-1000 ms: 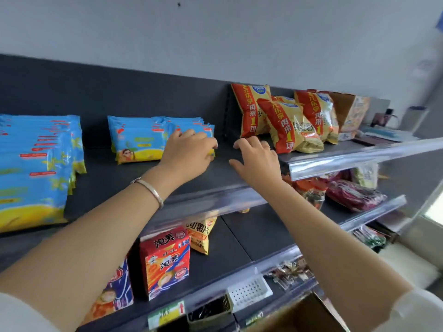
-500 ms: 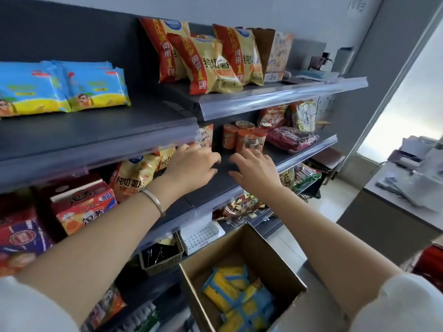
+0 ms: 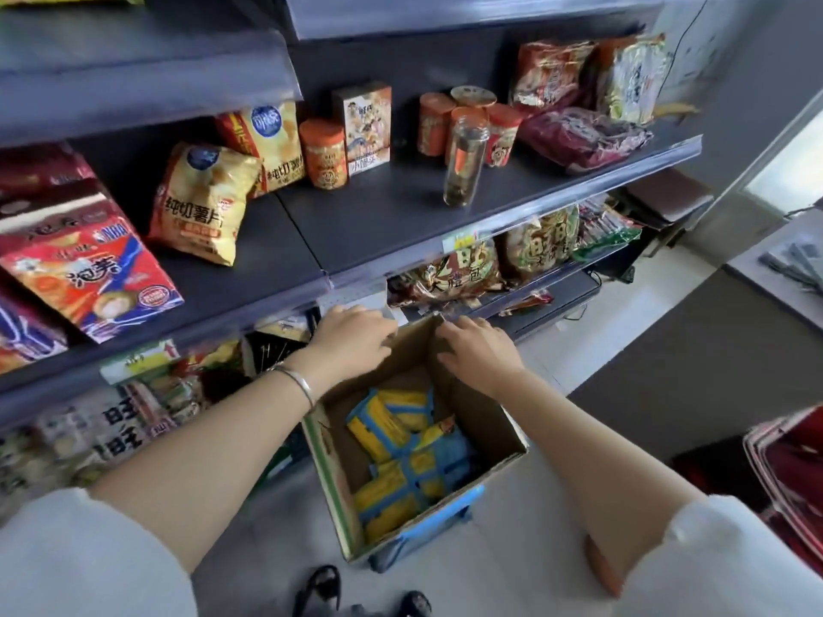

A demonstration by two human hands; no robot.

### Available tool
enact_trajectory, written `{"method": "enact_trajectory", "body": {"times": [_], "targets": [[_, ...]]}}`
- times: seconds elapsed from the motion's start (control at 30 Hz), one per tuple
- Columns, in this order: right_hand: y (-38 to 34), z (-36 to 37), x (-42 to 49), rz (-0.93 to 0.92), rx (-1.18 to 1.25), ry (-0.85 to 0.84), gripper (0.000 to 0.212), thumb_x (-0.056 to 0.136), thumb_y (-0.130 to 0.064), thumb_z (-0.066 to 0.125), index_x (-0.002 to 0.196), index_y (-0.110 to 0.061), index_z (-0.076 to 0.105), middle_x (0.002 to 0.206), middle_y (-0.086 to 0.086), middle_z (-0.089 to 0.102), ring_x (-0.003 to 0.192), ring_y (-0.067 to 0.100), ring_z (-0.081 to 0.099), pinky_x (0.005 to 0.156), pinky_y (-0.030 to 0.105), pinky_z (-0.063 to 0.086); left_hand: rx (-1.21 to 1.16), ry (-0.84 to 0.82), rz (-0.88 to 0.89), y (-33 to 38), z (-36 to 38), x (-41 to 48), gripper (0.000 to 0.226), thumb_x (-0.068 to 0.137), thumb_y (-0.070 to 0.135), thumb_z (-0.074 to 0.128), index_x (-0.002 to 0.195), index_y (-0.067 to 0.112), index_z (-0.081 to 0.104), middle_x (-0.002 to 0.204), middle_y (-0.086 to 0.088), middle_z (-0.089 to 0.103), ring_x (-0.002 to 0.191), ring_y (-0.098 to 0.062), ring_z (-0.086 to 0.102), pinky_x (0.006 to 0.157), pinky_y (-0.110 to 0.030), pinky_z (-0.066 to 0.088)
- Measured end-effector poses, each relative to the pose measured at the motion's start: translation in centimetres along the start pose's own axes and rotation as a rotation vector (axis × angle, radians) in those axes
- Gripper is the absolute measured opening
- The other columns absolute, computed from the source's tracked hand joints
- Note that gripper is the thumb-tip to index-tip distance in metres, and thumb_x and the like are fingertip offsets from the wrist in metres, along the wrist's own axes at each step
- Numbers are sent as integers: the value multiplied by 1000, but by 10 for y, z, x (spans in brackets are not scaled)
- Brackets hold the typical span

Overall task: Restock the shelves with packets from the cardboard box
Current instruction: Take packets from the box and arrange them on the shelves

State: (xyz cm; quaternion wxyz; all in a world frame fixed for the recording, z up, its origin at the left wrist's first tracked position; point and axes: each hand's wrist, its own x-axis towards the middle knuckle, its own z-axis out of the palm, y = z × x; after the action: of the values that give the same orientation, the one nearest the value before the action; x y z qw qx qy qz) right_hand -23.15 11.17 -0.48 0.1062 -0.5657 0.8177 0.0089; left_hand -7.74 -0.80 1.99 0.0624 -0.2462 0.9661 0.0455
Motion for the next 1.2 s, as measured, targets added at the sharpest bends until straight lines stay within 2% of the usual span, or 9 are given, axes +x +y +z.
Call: {"method": "enact_trajectory", "body": {"times": [0.13,0.3,0.43,0.53,0.63,0.77,0.9,1.0,1.2], "targets": [[3,47,5,-2,38,-183,37,92,-34,51,128,-23,47,123,7,51,118,31,46,90,42,46,-5,-183,-3,-4,45,9,26,94,34,47,118,28,55,119,2,57,114,-21,51,93,-36,36],[5,99,19,52,106,-322,37,92,-28,51,128,-17,46,119,10,50,114,35,48,88,43,48,-42,-384,-2,-11,105,29,27,94,30,48,119,23,57,122,0,54,119,-24,46,96,-39,34],[5,132,29,106,149,-418,41,92,-27,54,129,-13,45,122,14,49,113,38,50,86,41,46,-9,-474,53,-12,148,40,27,93,25,51,119,19,56,122,-2,51,118,-25,44,91,-38,35],[7,148,38,140,201,-463,48,92,-24,53,137,-13,41,130,17,45,118,38,49,93,40,44,9,-518,113,-10,172,48,23,93,18,51,116,18,55,122,-3,50,119,-25,40,89,-37,35],[12,161,46,169,206,-491,51,92,-25,54,140,-15,39,136,16,42,122,38,47,97,39,42,22,-523,163,-6,189,56,29,91,11,50,119,18,56,123,-2,52,121,-25,39,90,-35,33],[17,179,62,187,176,-508,45,92,-19,55,135,-13,42,135,15,39,119,38,48,94,41,43,65,-497,214,-5,210,63,37,89,6,47,123,19,53,128,-2,51,123,-28,39,94,-35,30],[13,199,79,124,136,-467,47,91,-7,50,136,-10,40,138,13,37,122,37,43,98,40,41,122,-533,218,-10,226,64,39,93,9,42,129,20,49,132,-5,46,127,-30,36,102,-38,25],[7,213,87,56,85,-427,46,91,-6,48,136,-11,38,136,13,37,123,36,40,98,40,41,138,-557,189,-16,229,64,42,92,8,44,131,23,49,132,-6,47,130,-30,34,107,-42,22],[0,227,93,76,-5,-413,51,95,-11,43,143,-14,28,139,13,34,129,32,33,99,44,37,116,-662,134,-21,228,68,40,90,1,45,125,20,52,120,-6,57,118,-28,50,95,-38,35]]}}
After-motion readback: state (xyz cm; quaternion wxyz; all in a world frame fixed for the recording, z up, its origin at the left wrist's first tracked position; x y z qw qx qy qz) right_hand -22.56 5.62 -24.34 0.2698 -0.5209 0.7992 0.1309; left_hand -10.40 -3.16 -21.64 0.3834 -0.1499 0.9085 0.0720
